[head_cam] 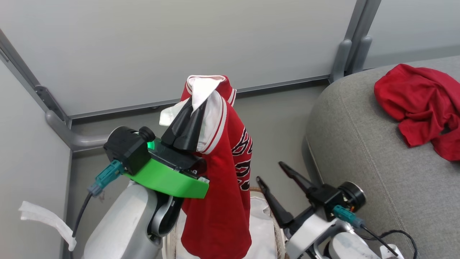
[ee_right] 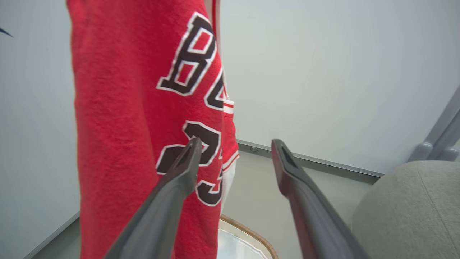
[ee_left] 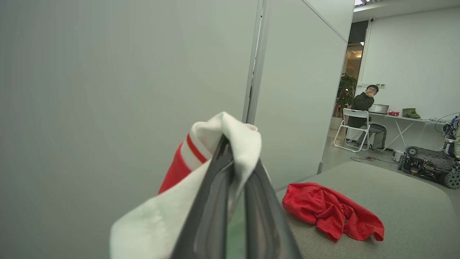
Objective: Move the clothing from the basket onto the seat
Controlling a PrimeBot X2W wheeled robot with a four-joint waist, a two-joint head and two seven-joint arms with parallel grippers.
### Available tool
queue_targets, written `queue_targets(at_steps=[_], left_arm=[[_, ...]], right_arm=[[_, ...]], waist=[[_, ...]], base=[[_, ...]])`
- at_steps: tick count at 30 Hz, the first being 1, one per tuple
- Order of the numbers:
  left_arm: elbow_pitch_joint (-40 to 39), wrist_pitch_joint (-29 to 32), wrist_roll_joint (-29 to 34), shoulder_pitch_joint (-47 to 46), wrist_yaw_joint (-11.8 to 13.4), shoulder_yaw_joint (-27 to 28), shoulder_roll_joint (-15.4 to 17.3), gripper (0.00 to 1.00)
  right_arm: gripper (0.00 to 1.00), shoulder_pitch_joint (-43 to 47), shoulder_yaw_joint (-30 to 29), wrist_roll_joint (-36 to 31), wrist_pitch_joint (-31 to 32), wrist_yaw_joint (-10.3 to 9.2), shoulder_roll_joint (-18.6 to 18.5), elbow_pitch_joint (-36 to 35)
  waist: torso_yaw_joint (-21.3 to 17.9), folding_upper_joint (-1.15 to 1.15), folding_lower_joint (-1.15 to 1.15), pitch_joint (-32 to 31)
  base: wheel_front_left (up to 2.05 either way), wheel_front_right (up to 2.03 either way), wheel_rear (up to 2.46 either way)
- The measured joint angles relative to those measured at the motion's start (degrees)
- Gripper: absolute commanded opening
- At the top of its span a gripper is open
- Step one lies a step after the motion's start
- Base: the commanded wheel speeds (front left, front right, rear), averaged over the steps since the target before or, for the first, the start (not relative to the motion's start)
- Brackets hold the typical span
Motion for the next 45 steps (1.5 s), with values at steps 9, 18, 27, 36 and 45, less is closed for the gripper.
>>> queue_targets(at_steps=[9,18,27,36,45], left_arm=[[0.7,0.0,0.8,0.0,0.0,-0.2,-0.8,0.0],[1.1,0.0,0.3,-0.2,0.0,-3.0,-1.6,0.0],[1.4,0.0,-0.4,-1.3,0.0,-5.3,-2.5,0.0],[1.9,0.0,-0.8,-1.2,0.0,-4.5,-2.6,0.0],[1.9,0.0,-0.7,-0.7,0.0,-3.6,-2.5,0.0]], right_arm=[[1.0,-6.8,13.7,4.9,0.0,0.0,-1.3,-0.2],[1.0,-12.0,15.0,0.8,0.0,0.0,1.9,9.6],[0.0,-13.4,18.7,4.2,0.0,0.0,2.4,17.0],[0.0,-13.6,18.8,7.0,0.0,0.0,2.4,18.3],[0.0,-13.6,18.5,7.0,0.0,0.0,2.4,17.5]], waist=[[0.7,0.0,0.0,0.6],[1.6,0.0,0.0,0.7],[2.9,0.0,0.0,0.9],[2.9,0.0,0.0,0.9],[1.9,0.0,0.0,1.2]], base=[[0.0,0.0,0.0],[0.0,0.0,0.0],[0.0,0.0,0.0],[0.0,0.0,0.0],[0.0,0.0,0.0]])
